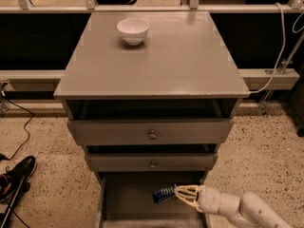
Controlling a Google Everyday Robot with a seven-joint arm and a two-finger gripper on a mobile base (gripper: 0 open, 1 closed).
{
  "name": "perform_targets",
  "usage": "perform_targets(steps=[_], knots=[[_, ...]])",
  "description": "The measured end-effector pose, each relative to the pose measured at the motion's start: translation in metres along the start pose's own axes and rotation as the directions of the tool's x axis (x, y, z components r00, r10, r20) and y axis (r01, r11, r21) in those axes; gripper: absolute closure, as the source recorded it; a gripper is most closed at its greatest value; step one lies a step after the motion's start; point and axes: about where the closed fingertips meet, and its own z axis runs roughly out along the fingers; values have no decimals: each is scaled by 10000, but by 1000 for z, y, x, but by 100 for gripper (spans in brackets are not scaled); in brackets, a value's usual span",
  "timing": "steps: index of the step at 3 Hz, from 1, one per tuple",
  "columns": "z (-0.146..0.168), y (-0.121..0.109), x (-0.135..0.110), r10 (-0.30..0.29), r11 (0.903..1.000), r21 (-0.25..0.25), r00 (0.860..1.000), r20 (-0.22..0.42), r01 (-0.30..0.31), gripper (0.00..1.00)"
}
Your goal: Place rxbar blueberry into bottom drawer
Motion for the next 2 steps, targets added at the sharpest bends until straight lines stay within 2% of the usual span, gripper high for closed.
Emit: perform_targets(steps=[1,2], knots=[[0,-9,41,-263,9992,298,9985,-476,277,100],[1,-14,93,-738,9965,303,9883,-1337,785,100]])
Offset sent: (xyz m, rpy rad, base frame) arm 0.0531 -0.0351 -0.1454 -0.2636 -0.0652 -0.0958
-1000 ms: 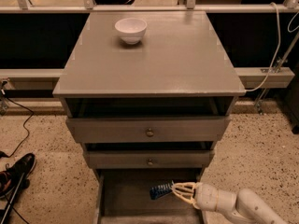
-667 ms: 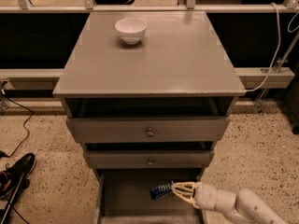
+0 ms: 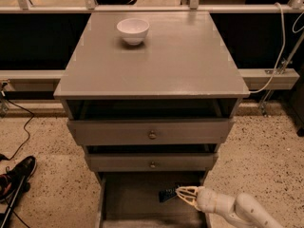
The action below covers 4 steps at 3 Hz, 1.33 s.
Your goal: Place rxbar blueberry into bottom drawer
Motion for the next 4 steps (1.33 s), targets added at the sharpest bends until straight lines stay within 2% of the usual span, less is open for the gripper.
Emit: perform_targets(steps=[1,2,3,4], knots=[[13,12,60,-272,9993,-282,9942,-1036,244,100],[20,22,96,-333,9984,-507,9883,-1489,260,100],[32,34,124,-200,9985,-531,9849,-1719,110,100],[41,47,139,-312,9992,-319,9808,-1925,255,95]])
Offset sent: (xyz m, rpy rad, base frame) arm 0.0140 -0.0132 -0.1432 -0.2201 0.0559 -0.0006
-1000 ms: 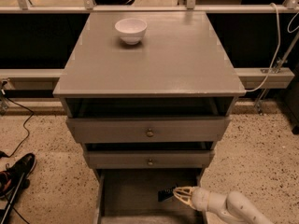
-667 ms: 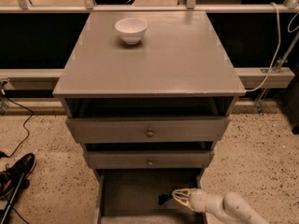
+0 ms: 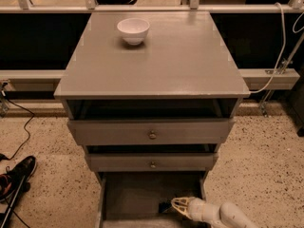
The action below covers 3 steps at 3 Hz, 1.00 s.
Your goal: Place rxbar blueberry into bottom drawer
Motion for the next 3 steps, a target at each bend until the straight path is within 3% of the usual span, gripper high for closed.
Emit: perform_targets(steps=[1,3], knots=[[10,8,6,-323,9995,-3,9985,-439,323,77],[14,10,6,-337,9994,-27,9984,-453,336,31]])
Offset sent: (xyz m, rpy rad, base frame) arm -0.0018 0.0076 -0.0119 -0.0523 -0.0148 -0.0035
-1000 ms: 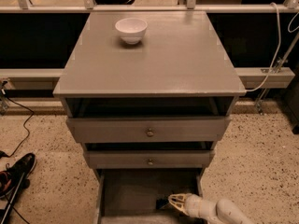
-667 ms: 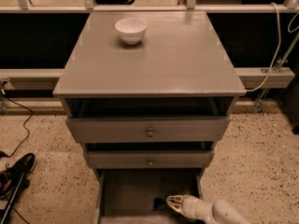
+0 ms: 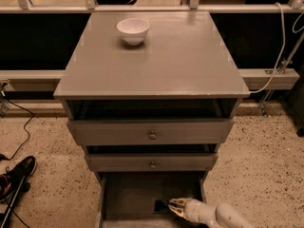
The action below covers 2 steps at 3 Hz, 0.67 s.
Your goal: Place rxbar blueberry into bottom drawer
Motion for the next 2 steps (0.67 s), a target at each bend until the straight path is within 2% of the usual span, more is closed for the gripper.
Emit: perform_targets(steps=[1,2], knots=[[2,1,-1,4,10000,-24,10000,27,-4,7],[-2,2,-8,34,9999,-109,10000,-60,-34,0]])
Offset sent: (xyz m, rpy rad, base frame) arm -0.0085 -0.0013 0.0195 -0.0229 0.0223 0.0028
